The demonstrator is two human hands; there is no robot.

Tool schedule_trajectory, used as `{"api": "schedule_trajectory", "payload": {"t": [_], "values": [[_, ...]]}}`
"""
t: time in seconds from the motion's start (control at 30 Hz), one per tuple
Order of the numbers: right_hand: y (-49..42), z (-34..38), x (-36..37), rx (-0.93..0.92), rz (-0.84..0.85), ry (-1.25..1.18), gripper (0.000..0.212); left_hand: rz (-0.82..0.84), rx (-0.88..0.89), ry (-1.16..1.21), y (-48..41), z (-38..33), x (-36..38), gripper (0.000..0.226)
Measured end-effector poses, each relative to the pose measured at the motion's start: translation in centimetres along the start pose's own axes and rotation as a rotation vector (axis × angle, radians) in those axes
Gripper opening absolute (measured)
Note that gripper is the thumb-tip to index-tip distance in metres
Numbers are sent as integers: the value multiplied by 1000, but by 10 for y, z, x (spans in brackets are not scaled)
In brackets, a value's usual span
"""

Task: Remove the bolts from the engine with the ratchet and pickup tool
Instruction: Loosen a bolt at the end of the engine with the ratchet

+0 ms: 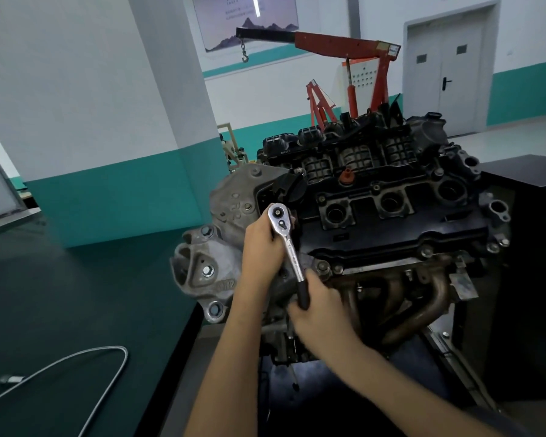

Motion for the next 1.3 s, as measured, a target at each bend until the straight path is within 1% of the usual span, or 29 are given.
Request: {"api": "schedule_trajectory", "payload": {"t": [0.07,0.1,0.17,0.23,0.27,0.33,0.43,0.47,0.5,0.57,0.6,0.67,0.73,0.77,0.83,0.87,0.9,0.97,1.03,1.07,1.13,1.2,1.23,1.3], "values": [[3,3,18,48,1,-72,34,1,7,26,0,1,-1,19],[2,2,19,59,15,-85,36,3,34,40,1,-2,-2,22],[-3,2,4,16,49,-29,29,10,93,73,1,-8,-4,22],[-11,4,-22,-81,117,92,27,33,114,106,0,-11,-6,27],[-18,4,-40,-123,151,169,26,51,113,114,0,-11,-6,29],[-43,8,-77,-188,186,418,19,78,81,95,-1,-9,-6,21],[-79,29,-118,-316,111,876,25,44,62,64,-1,-7,-6,15],[-84,35,-123,-364,78,953,28,13,69,55,-1,-9,-6,16],[-84,38,-123,-384,54,967,27,-20,68,44,0,-10,-6,18],[-73,29,-113,-335,18,859,19,-70,47,28,1,-12,-6,24],[-61,20,-103,-274,25,733,20,-79,44,18,1,-12,-6,27],[-31,4,-69,-134,91,371,22,-67,51,-7,1,-11,-5,29],[-8,1,-29,-46,78,95,19,-57,36,-5,1,-9,-4,20],[-2,3,-9,-15,48,11,21,-65,17,18,1,-7,-4,19],[4,7,19,19,18,-82,27,-76,-14,62,2,-4,-4,29],[3,7,23,29,14,-94,29,-70,-12,73,2,-5,-5,31],[1,7,18,27,22,-73,29,-62,5,83,2,-6,-6,29],[-8,3,-6,-33,86,46,27,-42,65,103,1,-9,-7,15],[-23,2,-44,-128,176,212,23,2,116,112,0,-12,-8,18],[-34,4,-65,-175,192,331,21,37,134,101,-1,-13,-8,20],[-61,14,-103,-265,160,645,21,83,139,65,-1,-13,-7,18],[-83,30,-125,-359,75,932,25,69,122,37,0,-12,-6,18],[-88,36,-128,-403,38,988,26,43,110,24,0,-12,-6,18],[-84,35,-123,-408,-17,958,21,-25,85,5,1,-11,-7,15]]}}
Point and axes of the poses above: each hand's wrist, its own y-axis away from the middle knuckle, its own x-axis out of the palm, z = x × y, the point moved 4 cm from there along -y, towards the middle knuckle, and after that the axes turned 10 degrees about x, right-handed, at the moved point
